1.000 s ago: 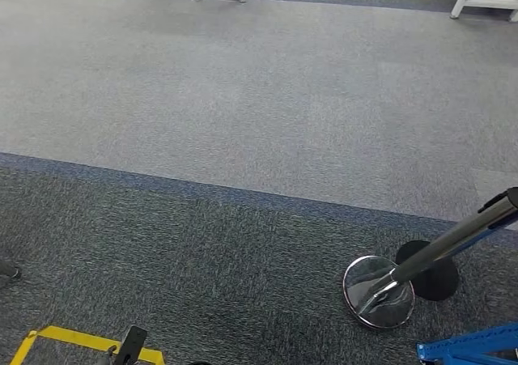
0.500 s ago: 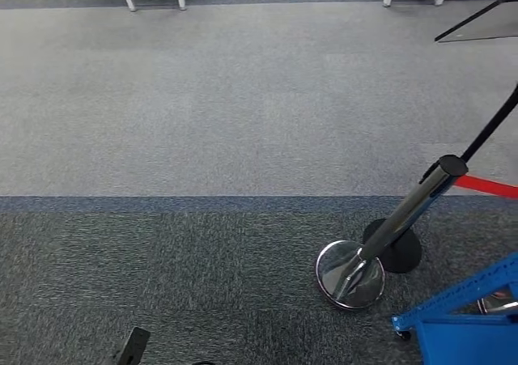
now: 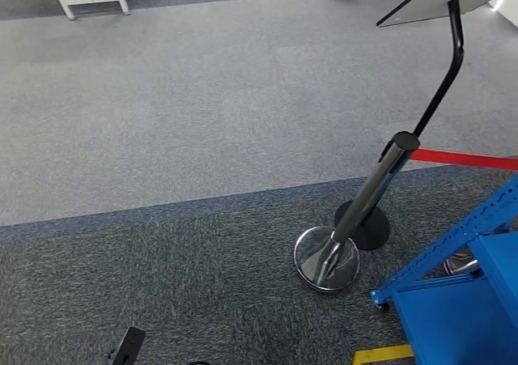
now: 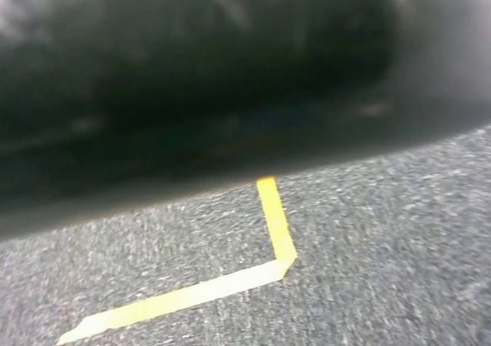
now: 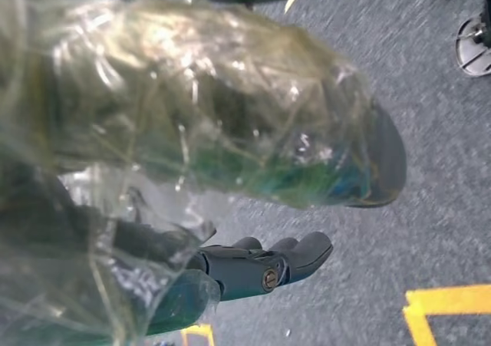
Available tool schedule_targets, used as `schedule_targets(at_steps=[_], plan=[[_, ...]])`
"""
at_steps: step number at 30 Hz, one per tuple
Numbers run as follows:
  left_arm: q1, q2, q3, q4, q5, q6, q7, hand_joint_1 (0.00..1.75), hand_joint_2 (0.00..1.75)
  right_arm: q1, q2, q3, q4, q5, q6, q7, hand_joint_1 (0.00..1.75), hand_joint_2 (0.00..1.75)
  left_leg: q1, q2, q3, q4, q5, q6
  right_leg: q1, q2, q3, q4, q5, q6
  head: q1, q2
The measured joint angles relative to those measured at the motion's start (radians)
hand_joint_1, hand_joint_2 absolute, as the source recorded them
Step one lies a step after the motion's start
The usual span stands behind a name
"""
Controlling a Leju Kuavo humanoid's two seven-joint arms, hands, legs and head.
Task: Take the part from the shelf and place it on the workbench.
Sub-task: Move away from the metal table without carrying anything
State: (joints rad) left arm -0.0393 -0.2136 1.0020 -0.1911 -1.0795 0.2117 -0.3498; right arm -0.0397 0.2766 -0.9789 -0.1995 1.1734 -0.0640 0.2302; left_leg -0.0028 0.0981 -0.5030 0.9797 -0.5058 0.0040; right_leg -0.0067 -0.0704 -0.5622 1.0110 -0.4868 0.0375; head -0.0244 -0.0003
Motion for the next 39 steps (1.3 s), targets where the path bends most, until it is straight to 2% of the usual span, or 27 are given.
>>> schedule_targets(at_steps=[1, 3, 5, 7, 8, 9, 10, 11, 12, 14, 16, 18, 19, 20, 22, 23, 24, 25, 26, 28, 30, 31, 33, 34, 36, 37, 39], plan=[[0.000, 0.000, 0.000, 0.000, 0.000, 0.000, 0.000, 0.00, 0.00, -0.001, 0.000, 0.000, 0.000, 0.000, 0.000, 0.000, 0.00, 0.00, -0.002, 0.009, 0.001, 0.002, -0.003, -0.005, 0.003, 0.000, 0.006, -0.011, -0.002, -0.007, -0.001, 0.000], [-0.003, 0.000, 0.000, 0.000, 0.000, 0.000, 0.000, 0.00, 0.00, 0.001, 0.000, 0.000, 0.000, 0.001, 0.000, 0.000, 0.00, 0.00, 0.001, 0.021, 0.005, 0.004, -0.008, -0.015, 0.003, 0.023, 0.003, -0.011, 0.000, -0.022, -0.003, 0.000], [-0.005, 0.001, 0.001, 0.000, 0.000, 0.000, 0.000, 0.00, 0.00, 0.003, 0.000, 0.000, 0.000, 0.001, 0.000, 0.001, 0.00, 0.00, 0.006, -0.011, -0.006, 0.040, -0.039, -0.025, 0.000, 0.042, 0.004, -0.014, 0.003, -0.033, -0.005, 0.000], [-0.003, 0.002, 0.001, 0.000, 0.000, -0.001, 0.000, 0.00, 0.00, 0.000, 0.001, 0.000, 0.000, 0.002, 0.001, 0.002, 0.00, 0.00, 0.010, -0.064, -0.057, 0.154, -0.102, -0.031, -0.001, 0.064, 0.005, -0.016, 0.005, -0.042, -0.009, 0.000], [-0.001, 0.002, 0.001, 0.000, 0.000, -0.001, 0.000, 0.00, 0.00, -0.001, 0.001, 0.000, 0.000, 0.002, 0.001, 0.002, 0.00, 0.00, 0.010, -0.078, -0.091, 0.223, -0.129, -0.032, -0.001, 0.078, 0.006, -0.015, 0.004, -0.044, -0.010, 0.000], [0.002, 0.002, 0.001, 0.000, 0.000, -0.001, 0.000, 0.00, 0.00, -0.002, 0.001, 0.000, 0.000, 0.002, 0.002, 0.002, 0.00, 0.00, 0.011, -0.085, -0.119, 0.274, -0.140, -0.032, -0.001, 0.093, 0.007, -0.015, 0.004, -0.045, -0.010, 0.000], [0.003, 0.002, 0.002, 0.000, 0.000, -0.001, 0.000, 0.00, 0.00, -0.002, 0.001, 0.000, 0.000, 0.002, 0.002, 0.003, 0.00, 0.00, 0.011, -0.088, -0.133, 0.292, -0.131, -0.031, 0.000, 0.108, 0.009, -0.015, 0.004, -0.045, -0.010, 0.000], [0.004, 0.003, 0.002, 0.000, 0.001, -0.001, 0.000, 0.00, 0.00, -0.001, 0.001, 0.000, 0.000, 0.002, 0.003, 0.004, 0.00, 0.00, 0.011, -0.091, -0.130, 0.273, -0.102, -0.029, 0.000, 0.123, 0.011, -0.015, 0.004, -0.045, -0.010, 0.000], [0.004, 0.003, 0.002, 0.000, 0.000, -0.001, 0.000, 0.00, 0.00, -0.001, 0.001, 0.000, 0.000, 0.002, 0.004, 0.004, 0.00, 0.00, 0.011, -0.099, -0.112, 0.222, -0.060, -0.026, 0.000, 0.137, 0.014, -0.015, 0.004, -0.044, -0.011, 0.000], [0.003, 0.004, 0.002, 0.000, 0.000, -0.001, 0.000, 0.00, 0.00, -0.002, 0.002, 0.000, 0.000, 0.002, 0.006, 0.005, 0.00, 0.00, 0.016, -0.147, -0.066, 0.100, 0.008, -0.020, 0.000, 0.163, 0.013, -0.012, 0.002, -0.040, -0.010, 0.000], [0.002, 0.004, 0.002, 0.000, -0.002, -0.001, -0.002, 0.00, 0.00, -0.004, 0.003, 0.000, 0.000, 0.000, 0.007, 0.005, 0.00, 0.00, 0.018, -0.184, -0.044, 0.036, 0.019, -0.014, -0.002, 0.185, 0.002, -0.008, 0.004, -0.029, -0.010, 0.000], [-0.001, 0.002, 0.002, 0.000, -0.004, -0.002, -0.004, 0.00, 0.00, -0.001, 0.003, 0.000, 0.000, -0.001, 0.008, 0.005, 0.00, 0.00, 0.017, -0.171, -0.041, 0.023, 0.015, -0.006, -0.005, 0.201, -0.011, -0.009, 0.008, -0.014, -0.010, 0.000], [-0.001, 0.000, 0.002, 0.000, -0.006, -0.002, -0.005, 0.00, 0.00, 0.001, 0.003, 0.000, 0.000, -0.002, 0.008, 0.005, 0.00, 0.00, 0.018, -0.161, -0.040, 0.018, 0.017, 0.000, -0.005, 0.192, -0.017, -0.004, 0.003, -0.009, -0.009, 0.000], [-0.001, -0.001, 0.002, 0.000, -0.007, -0.002, -0.006, 0.00, 0.00, 0.002, 0.003, 0.000, 0.000, -0.003, 0.008, 0.005, 0.00, 0.00, 0.019, -0.148, -0.038, 0.014, 0.020, 0.007, -0.004, 0.169, -0.031, 0.019, -0.012, -0.006, -0.007, 0.000], [0.001, 0.000, 0.002, 0.000, -0.009, -0.001, -0.008, 0.00, 0.00, 0.000, 0.003, 0.000, 0.000, -0.004, 0.008, 0.005, 0.00, 0.00, 0.016, -0.118, -0.036, 0.008, 0.022, 0.016, -0.001, 0.108, -0.084, 0.124, -0.070, -0.001, -0.003, 0.000], [0.003, 0.000, 0.003, 0.000, -0.009, -0.001, -0.008, 0.00, 0.00, -0.001, 0.003, 0.000, 0.000, -0.005, 0.008, 0.004, 0.00, 0.00, 0.013, -0.102, -0.036, 0.009, 0.021, 0.018, -0.002, 0.089, -0.119, 0.194, -0.103, 0.001, 0.000, 0.000], [0.004, 0.000, 0.003, 0.000, -0.009, -0.001, -0.008, 0.00, 0.00, -0.002, 0.003, 0.000, 0.000, -0.006, 0.008, 0.004, 0.00, 0.00, 0.011, -0.086, -0.036, 0.009, 0.020, 0.019, -0.003, 0.081, -0.145, 0.248, -0.123, 0.003, 0.000, 0.000], [0.004, 0.000, 0.003, 0.000, -0.010, -0.001, -0.008, 0.00, 0.00, -0.001, 0.003, 0.000, 0.000, -0.006, 0.008, 0.004, 0.00, 0.00, 0.010, -0.071, -0.036, 0.009, 0.019, 0.020, -0.003, 0.078, -0.157, 0.273, -0.125, 0.004, -0.001, 0.000], [0.003, 0.000, 0.003, 0.000, -0.010, -0.001, -0.008, 0.00, 0.00, 0.000, 0.003, 0.000, 0.000, -0.006, 0.008, 0.003, 0.00, 0.00, 0.009, -0.058, -0.035, 0.009, 0.018, 0.019, -0.003, 0.076, -0.147, 0.259, -0.109, 0.004, 0.000, 0.000], [0.001, -0.001, 0.003, 0.000, -0.010, -0.002, -0.008, 0.00, 0.00, 0.002, 0.003, 0.000, 0.000, -0.006, 0.008, 0.003, 0.00, 0.00, 0.008, -0.035, -0.029, 0.009, 0.014, 0.015, -0.002, 0.052, -0.072, 0.128, -0.046, 0.001, 0.000, 0.000], [0.001, -0.003, 0.003, 0.000, -0.010, -0.002, -0.008, 0.00, 0.00, 0.000, 0.003, 0.000, 0.000, -0.006, 0.008, 0.003, 0.00, 0.00, 0.004, -0.017, -0.024, 0.011, 0.009, 0.007, 0.003, 0.022, -0.003, 0.013, -0.009, -0.009, -0.001, 0.000], [0.000, -0.003, 0.003, 0.000, -0.010, -0.002, -0.008, 0.00, 0.00, 0.000, 0.003, 0.000, 0.000, -0.006, 0.008, 0.003, 0.00, 0.00, 0.002, -0.010, -0.022, 0.012, 0.008, 0.002, 0.006, 0.015, 0.009, -0.009, -0.006, -0.014, -0.002, 0.000], [-0.002, -0.005, 0.003, 0.000, -0.010, -0.002, -0.010, 0.00, 0.00, 0.001, 0.003, 0.000, 0.000, -0.006, 0.008, 0.003, 0.00, 0.00, 0.002, 0.003, -0.018, 0.011, 0.007, -0.009, 0.008, 0.032, 0.008, -0.012, -0.004, -0.025, -0.003, 0.000], [-0.003, -0.005, 0.003, 0.000, -0.010, -0.002, -0.011, 0.00, 0.00, 0.002, 0.003, 0.000, 0.000, -0.006, 0.008, 0.003, 0.00, 0.00, 0.004, -0.002, -0.016, 0.014, 0.002, -0.015, 0.006, 0.041, 0.009, -0.014, -0.002, -0.031, -0.004, 0.000], [-0.004, -0.005, 0.003, 0.000, -0.010, -0.002, -0.014, 0.00, 0.00, 0.003, 0.003, 0.000, 0.000, -0.006, 0.009, 0.003, 0.00, 0.00, 0.007, -0.041, -0.030, 0.059, -0.035, -0.027, 0.001, 0.058, 0.014, -0.020, 0.004, -0.041, -0.008, 0.000], [-0.003, -0.004, 0.003, 0.000, -0.011, -0.002, -0.015, 0.00, 0.00, 0.002, 0.003, 0.000, 0.000, -0.006, 0.009, 0.003, 0.00, 0.00, 0.009, -0.066, -0.054, 0.114, -0.067, -0.031, 0.000, 0.067, 0.014, -0.021, 0.006, -0.045, -0.010, 0.000], [0.000, -0.004, 0.003, 0.000, -0.011, -0.002, -0.015, 0.00, 0.00, 0.001, 0.003, 0.000, 0.000, -0.006, 0.009, 0.003, 0.00, 0.00, 0.011, -0.087, -0.116, 0.246, -0.126, -0.034, 0.001, 0.090, 0.012, -0.020, 0.008, -0.049, -0.013, 0.000]])
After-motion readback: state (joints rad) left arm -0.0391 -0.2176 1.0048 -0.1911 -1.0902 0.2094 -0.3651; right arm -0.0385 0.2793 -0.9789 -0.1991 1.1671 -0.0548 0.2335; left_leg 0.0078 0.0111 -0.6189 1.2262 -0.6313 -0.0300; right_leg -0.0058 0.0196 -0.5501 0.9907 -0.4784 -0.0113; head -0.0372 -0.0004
